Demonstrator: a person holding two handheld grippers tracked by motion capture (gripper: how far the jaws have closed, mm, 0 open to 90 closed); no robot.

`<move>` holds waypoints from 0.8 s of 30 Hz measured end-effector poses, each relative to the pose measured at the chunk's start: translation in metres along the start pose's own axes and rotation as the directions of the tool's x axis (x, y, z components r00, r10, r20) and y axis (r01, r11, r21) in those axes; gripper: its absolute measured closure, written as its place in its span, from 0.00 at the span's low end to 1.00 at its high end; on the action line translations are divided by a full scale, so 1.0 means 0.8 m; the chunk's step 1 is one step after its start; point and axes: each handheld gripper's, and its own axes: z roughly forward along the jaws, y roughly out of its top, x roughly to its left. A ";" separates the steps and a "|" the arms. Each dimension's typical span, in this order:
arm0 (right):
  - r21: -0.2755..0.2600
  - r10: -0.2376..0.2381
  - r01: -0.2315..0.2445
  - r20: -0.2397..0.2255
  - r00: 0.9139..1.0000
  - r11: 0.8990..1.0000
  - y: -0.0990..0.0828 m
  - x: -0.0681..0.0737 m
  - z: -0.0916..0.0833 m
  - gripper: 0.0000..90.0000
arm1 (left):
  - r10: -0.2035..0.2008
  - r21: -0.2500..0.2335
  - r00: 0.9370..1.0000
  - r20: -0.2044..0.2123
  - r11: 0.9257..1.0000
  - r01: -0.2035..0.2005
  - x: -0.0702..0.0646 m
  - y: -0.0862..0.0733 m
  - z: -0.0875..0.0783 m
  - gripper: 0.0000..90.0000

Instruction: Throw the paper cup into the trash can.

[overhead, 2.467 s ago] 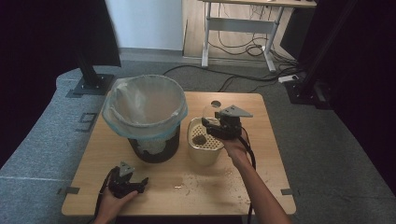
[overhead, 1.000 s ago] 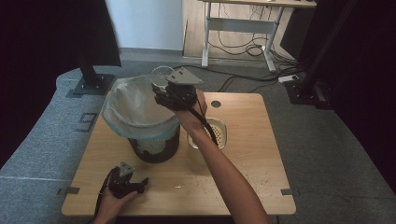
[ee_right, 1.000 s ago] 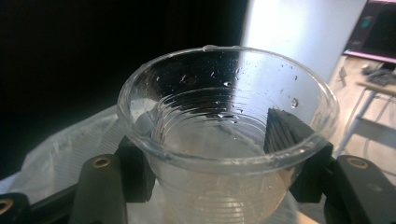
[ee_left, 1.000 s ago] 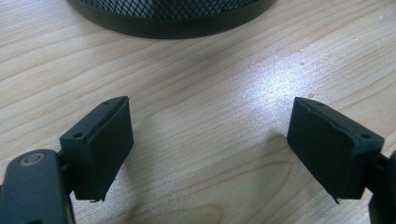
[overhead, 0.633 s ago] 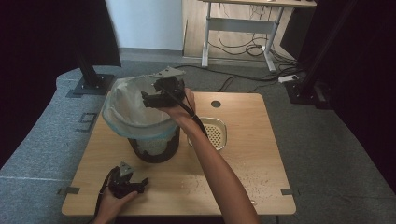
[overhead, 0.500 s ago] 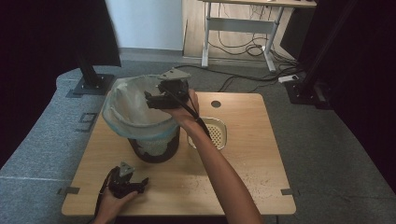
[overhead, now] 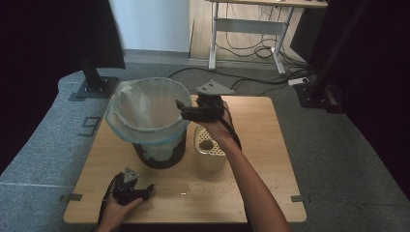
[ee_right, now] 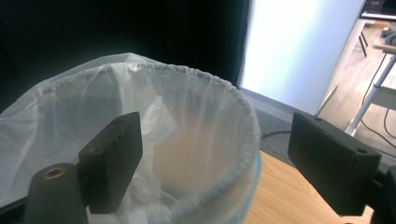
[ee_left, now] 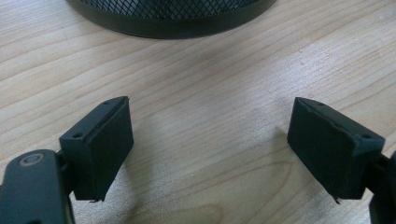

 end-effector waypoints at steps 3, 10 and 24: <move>-0.031 -0.008 0.008 -0.015 1.000 0.999 -0.012 -0.008 -0.020 0.20 | 0.000 -0.001 1.000 0.000 1.000 0.000 0.000 0.000 0.000 0.15; -0.061 -0.018 0.017 -0.012 1.000 0.998 -0.059 -0.023 -0.065 0.21 | 0.002 -0.001 1.000 -0.002 1.000 -0.002 0.000 0.000 0.000 0.16; -0.035 0.042 -0.039 0.089 0.995 0.999 -0.175 -0.054 -0.113 0.24 | 0.004 0.000 1.000 -0.002 1.000 -0.004 0.000 0.000 0.000 0.16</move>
